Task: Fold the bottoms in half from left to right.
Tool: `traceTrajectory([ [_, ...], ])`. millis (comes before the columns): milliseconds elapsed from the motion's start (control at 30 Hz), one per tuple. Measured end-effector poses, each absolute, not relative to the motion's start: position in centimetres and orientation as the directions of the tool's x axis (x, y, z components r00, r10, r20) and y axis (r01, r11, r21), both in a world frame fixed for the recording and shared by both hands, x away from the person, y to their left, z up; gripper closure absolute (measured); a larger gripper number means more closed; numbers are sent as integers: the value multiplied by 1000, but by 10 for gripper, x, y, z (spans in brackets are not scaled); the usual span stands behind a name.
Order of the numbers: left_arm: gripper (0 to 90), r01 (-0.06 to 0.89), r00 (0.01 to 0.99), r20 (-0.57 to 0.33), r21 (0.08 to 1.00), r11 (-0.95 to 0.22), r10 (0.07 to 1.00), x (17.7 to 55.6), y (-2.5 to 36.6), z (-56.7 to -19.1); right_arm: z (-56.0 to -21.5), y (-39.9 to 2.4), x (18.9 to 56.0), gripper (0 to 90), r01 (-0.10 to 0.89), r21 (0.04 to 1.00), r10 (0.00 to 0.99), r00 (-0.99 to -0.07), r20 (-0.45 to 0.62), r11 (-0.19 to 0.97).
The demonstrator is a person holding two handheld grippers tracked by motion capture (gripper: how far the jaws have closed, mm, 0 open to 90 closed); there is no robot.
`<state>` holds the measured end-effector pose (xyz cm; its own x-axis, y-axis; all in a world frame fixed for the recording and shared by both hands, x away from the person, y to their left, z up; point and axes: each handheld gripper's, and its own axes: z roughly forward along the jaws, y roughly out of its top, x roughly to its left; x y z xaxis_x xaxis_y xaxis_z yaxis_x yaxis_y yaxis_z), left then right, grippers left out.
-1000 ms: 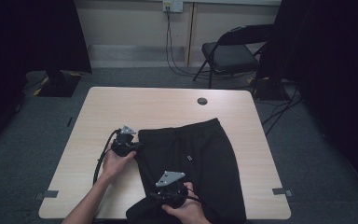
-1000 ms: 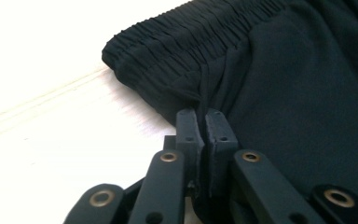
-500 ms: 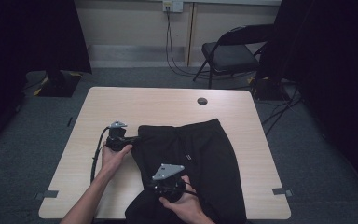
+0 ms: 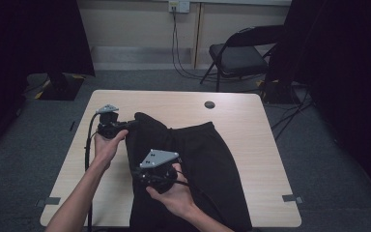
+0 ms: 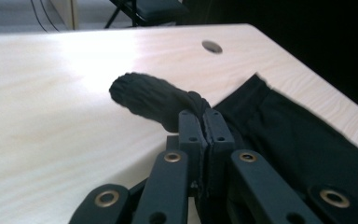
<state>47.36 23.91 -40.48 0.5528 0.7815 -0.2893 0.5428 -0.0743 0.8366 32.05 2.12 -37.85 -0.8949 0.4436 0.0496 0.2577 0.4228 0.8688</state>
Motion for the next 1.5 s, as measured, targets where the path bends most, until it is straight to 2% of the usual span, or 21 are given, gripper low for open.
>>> traceTrajectory([
  [100, 881, 529, 547, -292, 847, -53, 785, 476, 246, -384, -364, 24, 323, 876, 242, 878, 444, -895, 38, 412],
  [133, 881, 505, 543, -284, 862, -38, 790, 477, 252, -365, -349, 25, 326, 878, 233, 893, 442, -896, 43, 385],
  [267, 881, 464, 553, -247, 885, -48, 795, 474, 255, -332, -320, 28, 329, 878, 202, 932, 433, -900, 54, 302],
  [433, 881, 447, 562, -268, 895, -15, 783, 474, 245, -326, -310, 20, 327, 878, 186, 950, 434, -899, 62, 251],
  [467, 881, 457, 574, -241, 887, -62, 783, 476, 229, -336, -315, 8, 327, 878, 194, 950, 449, -891, 66, 246],
  [667, 877, 508, 600, -265, 855, -104, 755, 486, 190, -370, -338, -36, 328, 880, 242, 938, 516, -853, 82, 249],
  [767, 875, 533, 618, -254, 831, -158, 744, 495, 158, -395, -358, -82, 330, 879, 298, 923, 599, -794, 98, 245],
  [900, 871, 564, 616, -273, 808, -171, 739, 504, 138, -419, -378, -109, 333, 879, 336, 903, 657, -749, 82, 269],
  [933, 870, 571, 621, -264, 798, -196, 738, 510, 124, -432, -395, -124, 337, 880, 372, 882, 689, -721, 78, 289],
  [1067, 854, 576, 632, -240, 782, -240, 737, 520, 100, -458, -424, -145, 343, 881, 423, 839, 723, -689, 53, 342],
  [1100, 841, 576, 632, -240, 782, -240, 737, 520, 100, -458, -424, -145, 343, 881, 423, 839, 723, -689, 53, 342],
  [1167, 716, 586, 616, -262, 782, -210, 743, 523, 94, -465, -435, -154, 346, 875, 458, 820, 738, -672, 68, 342],
  [1200, 668, 591, 612, -262, 779, -211, 746, 523, 92, -467, -446, -161, 348, 834, 486, 799, 748, -660, 71, 354],
  [1233, 645, 576, 614, -225, 783, -235, 756, 522, 91, -466, -452, -164, 348, 815, 497, 787, 761, -646, 55, 365],
  [1300, 551, 575, 616, -229, 785, -231, 754, 521, 92, -464, -456, -168, 349, 801, 507, 778, 774, -632, 42, 371],
  [1333, 537, 571, 617, -230, 789, -227, 753, 520, 96, -461, -463, -177, 351, 755, 536, 761, 799, -600, 39, 366],
  [1500, 478, 557, 632, -235, 800, -223, 739, 508, 117, -451, -462, -192, 349, 732, 544, 750, 819, -574, 6, 376],
])
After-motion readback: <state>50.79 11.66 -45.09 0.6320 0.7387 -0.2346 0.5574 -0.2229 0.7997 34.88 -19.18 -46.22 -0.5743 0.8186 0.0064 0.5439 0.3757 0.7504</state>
